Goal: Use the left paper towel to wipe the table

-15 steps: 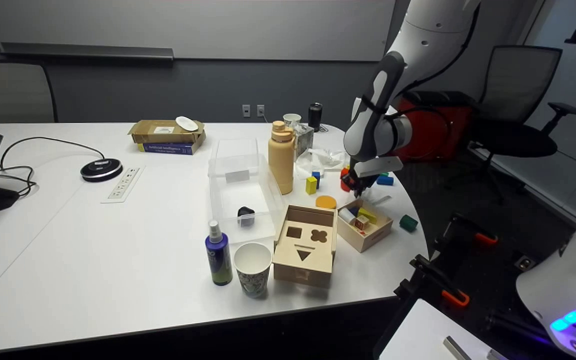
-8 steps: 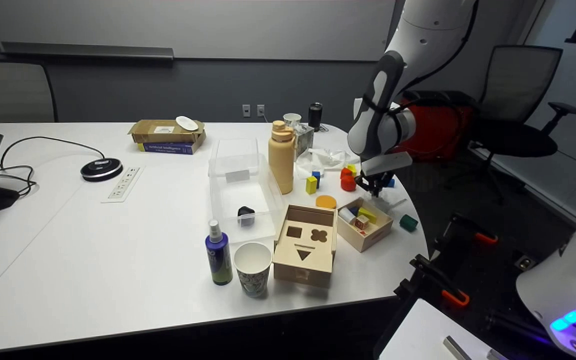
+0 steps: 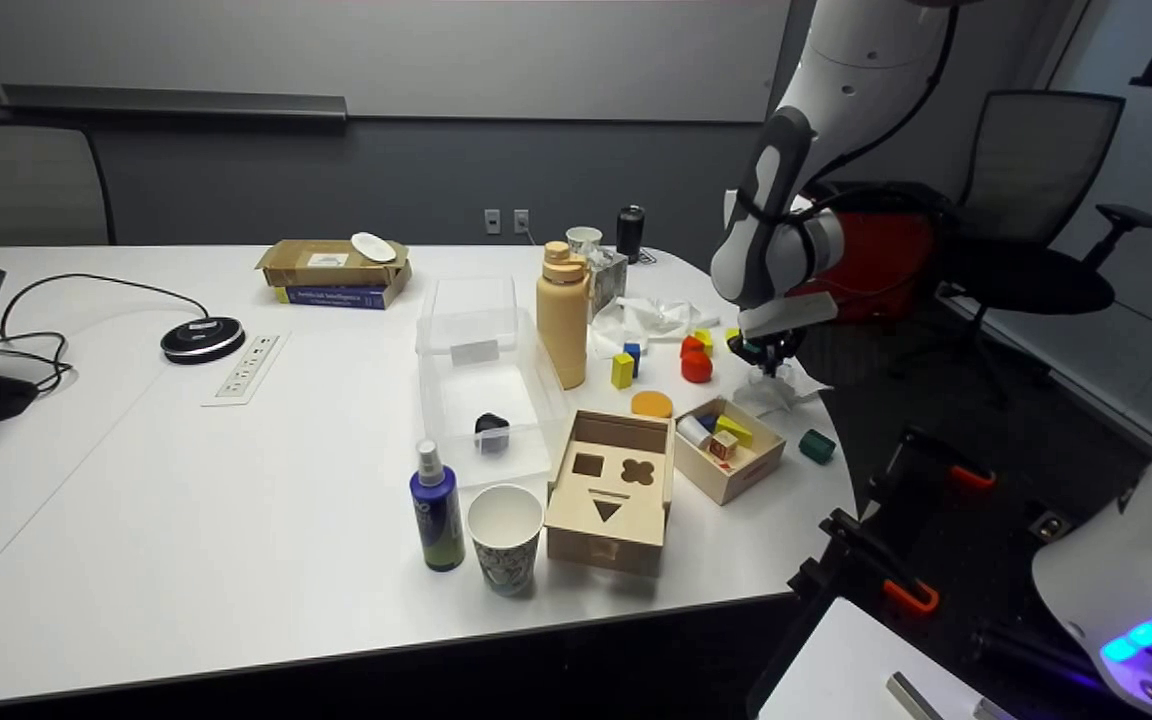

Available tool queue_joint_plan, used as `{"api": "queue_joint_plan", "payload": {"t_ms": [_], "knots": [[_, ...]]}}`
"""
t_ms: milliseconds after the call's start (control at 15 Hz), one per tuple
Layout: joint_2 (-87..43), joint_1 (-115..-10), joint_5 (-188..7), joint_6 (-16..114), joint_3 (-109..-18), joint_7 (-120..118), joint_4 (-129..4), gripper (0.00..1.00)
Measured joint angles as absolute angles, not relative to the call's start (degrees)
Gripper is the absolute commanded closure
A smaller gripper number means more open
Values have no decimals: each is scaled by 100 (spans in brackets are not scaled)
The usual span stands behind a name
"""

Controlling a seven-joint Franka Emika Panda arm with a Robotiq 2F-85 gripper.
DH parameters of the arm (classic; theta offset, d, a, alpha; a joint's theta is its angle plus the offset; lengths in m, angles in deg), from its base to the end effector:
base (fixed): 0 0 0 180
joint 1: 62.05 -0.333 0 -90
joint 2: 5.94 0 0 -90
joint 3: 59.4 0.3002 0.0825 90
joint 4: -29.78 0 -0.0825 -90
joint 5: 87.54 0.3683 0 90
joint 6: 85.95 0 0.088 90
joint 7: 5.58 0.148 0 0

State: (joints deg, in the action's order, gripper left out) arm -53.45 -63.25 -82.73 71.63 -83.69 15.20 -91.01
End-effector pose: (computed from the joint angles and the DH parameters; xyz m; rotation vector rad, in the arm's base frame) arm 0.4601 -0.2392 0.0090 2.6583 -1.0298 -0.1649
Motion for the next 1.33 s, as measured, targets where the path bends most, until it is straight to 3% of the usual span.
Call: {"api": "queue_joint_plan", "payload": {"t_ms": [600,1333], "knots": [[-5423,-6239,-7932,7434,-7818,1749,-8528,99],[-5295,-6284,-7898,6084,-7877,2576,-8772,99]]}}
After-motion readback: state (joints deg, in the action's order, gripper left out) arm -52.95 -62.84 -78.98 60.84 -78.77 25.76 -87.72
